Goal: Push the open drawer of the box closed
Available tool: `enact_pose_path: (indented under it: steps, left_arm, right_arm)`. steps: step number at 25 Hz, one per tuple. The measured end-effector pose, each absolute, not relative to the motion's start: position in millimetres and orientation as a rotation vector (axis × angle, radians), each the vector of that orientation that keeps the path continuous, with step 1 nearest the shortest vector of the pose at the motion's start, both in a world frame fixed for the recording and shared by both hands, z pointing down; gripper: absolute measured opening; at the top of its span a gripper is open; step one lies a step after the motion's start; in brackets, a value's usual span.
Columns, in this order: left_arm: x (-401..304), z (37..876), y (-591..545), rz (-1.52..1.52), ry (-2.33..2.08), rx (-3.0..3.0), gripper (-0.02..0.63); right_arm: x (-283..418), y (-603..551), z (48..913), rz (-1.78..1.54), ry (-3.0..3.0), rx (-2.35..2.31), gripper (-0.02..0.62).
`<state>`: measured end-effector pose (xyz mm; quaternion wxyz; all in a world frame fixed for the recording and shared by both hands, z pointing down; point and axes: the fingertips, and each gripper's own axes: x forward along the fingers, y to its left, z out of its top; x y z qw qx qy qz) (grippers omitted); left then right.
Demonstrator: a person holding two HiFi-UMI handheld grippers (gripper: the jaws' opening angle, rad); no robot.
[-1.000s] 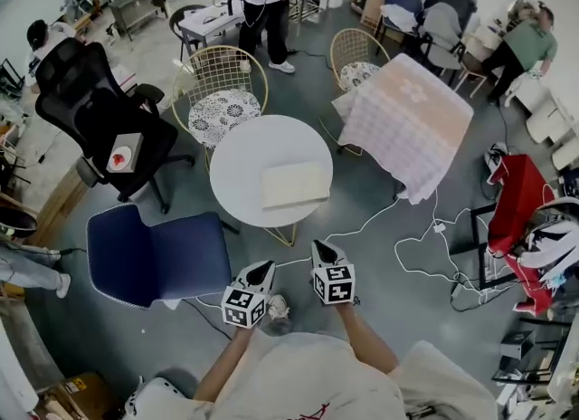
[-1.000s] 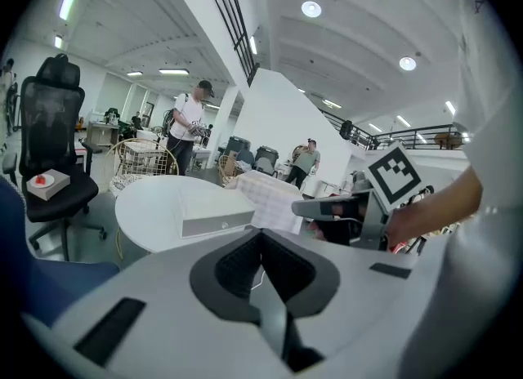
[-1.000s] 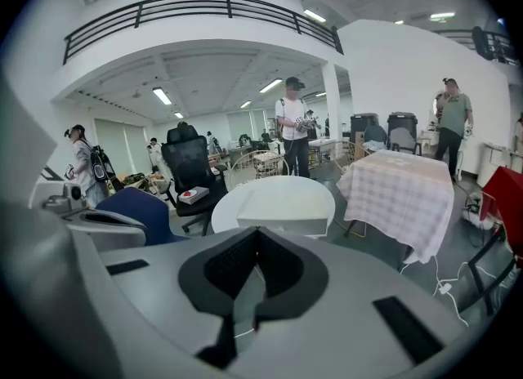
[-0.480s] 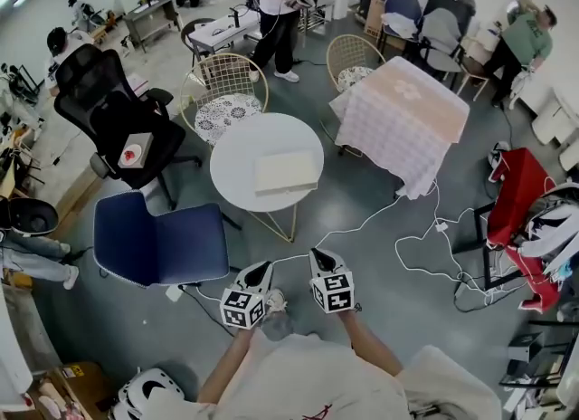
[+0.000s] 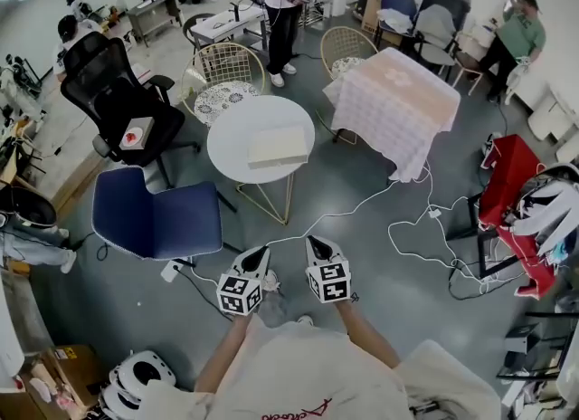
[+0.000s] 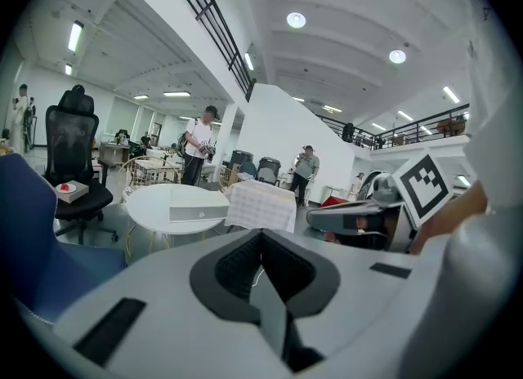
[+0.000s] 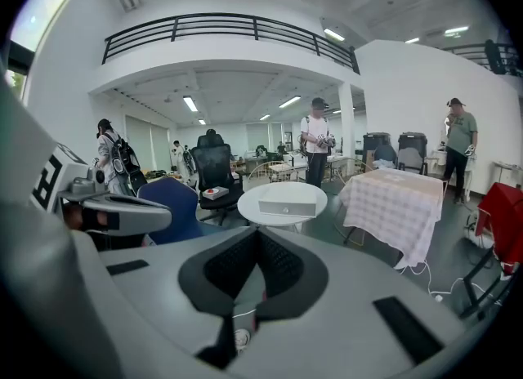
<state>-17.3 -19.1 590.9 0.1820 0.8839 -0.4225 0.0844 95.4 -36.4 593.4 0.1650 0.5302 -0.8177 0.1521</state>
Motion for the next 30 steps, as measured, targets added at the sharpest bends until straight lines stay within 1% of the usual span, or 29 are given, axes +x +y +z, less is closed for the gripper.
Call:
enact_pose_path:
  steps: [14, 19, 30]
  left_arm:
    - [-14.1, 583.0, 32.7, 0.201, -1.219, 2.526, 0.012]
    - [-7.3, 575.9, 35.1, 0.184, -1.22, 2.55, 0.012]
    - [5.5, 567.6, 40.2, 0.186, -1.206, 2.581, 0.012]
  right_arm:
    - [95.0, 23.1, 585.9, 0.382, -2.358, 1.51, 0.015]
    - [95.8, 26.2, 577.0, 0.329, -2.372, 1.502, 0.015]
    - [104.5, 32.8, 575.1, 0.324, -2.362, 1.511, 0.015]
